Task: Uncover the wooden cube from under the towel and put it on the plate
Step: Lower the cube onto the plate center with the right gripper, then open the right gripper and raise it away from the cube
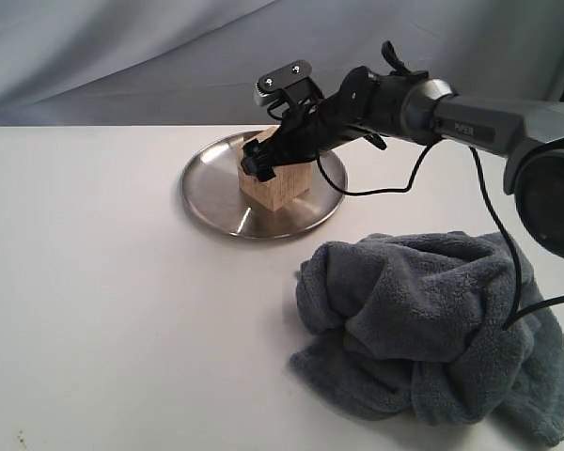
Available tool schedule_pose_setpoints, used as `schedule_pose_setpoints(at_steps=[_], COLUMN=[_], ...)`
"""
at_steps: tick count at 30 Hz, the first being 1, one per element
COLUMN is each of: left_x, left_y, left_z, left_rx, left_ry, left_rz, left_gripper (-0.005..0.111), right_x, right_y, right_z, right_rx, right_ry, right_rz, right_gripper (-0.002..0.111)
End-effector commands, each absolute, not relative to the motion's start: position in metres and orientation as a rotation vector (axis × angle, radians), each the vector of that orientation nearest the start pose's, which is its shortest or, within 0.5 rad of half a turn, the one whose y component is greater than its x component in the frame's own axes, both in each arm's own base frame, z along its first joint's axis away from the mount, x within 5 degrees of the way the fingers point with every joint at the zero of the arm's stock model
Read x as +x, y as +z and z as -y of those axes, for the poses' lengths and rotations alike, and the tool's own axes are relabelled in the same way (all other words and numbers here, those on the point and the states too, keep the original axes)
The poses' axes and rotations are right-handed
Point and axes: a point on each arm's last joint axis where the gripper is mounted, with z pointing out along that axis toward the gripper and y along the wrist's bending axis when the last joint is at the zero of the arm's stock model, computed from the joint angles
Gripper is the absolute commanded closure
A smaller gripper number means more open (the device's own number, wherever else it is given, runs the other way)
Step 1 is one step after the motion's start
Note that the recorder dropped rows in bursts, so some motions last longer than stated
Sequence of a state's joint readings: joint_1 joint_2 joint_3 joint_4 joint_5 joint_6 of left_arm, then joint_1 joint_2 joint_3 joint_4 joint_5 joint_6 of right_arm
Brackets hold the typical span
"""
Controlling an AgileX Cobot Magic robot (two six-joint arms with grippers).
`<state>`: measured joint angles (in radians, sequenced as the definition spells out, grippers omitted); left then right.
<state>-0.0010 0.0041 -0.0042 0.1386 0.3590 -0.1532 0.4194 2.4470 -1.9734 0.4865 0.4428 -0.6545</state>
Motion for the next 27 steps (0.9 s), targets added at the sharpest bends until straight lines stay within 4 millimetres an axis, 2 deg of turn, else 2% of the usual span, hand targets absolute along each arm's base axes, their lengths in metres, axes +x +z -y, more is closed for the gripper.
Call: schedule_pose_setpoints(at_steps=[1, 5, 7, 11, 15, 18, 22, 27], left_x=[0.053, 0.053, 0.053, 0.053, 0.053, 0.053, 0.053, 0.053], left_y=[0.182, 0.182, 0.182, 0.182, 0.182, 0.182, 0.182, 0.182], left_z=[-0.004, -0.004, -0.004, -0.004, -0.004, -0.004, -0.004, -0.004], left_rx=[-0.051, -0.051, -0.051, -0.051, -0.051, -0.051, -0.051, -0.051], left_ry=[0.021, 0.021, 0.021, 0.021, 0.021, 0.021, 0.021, 0.021], left_rz=[-1.824, -1.824, -1.824, -1.824, -1.824, -1.824, -1.824, -1.824], left_gripper=[0.107, 0.107, 0.107, 0.107, 0.107, 0.107, 0.107, 0.107], right_x=[0.491, 0.491, 0.490, 0.483, 0.467, 0.456, 0.440, 0.417], right_y=[0.145, 0.151, 0.161, 0.193, 0.229, 0.255, 0.286, 0.322], right_z=[-0.240, -0.239, -0.239, -0.237, -0.232, -0.227, -0.221, -0.213], right_rx=[-0.818, -0.814, -0.814, -0.845, -0.961, -0.981, -0.971, -1.009], right_ry=[0.338, 0.337, 0.340, 0.359, 0.330, 0.330, 0.357, 0.382], right_rz=[-2.189, -2.177, -2.162, -2.147, -2.150, -2.165, -2.190, -2.208], right_gripper=[0.003, 0.003, 0.003, 0.003, 0.003, 0.006, 0.019, 0.043])
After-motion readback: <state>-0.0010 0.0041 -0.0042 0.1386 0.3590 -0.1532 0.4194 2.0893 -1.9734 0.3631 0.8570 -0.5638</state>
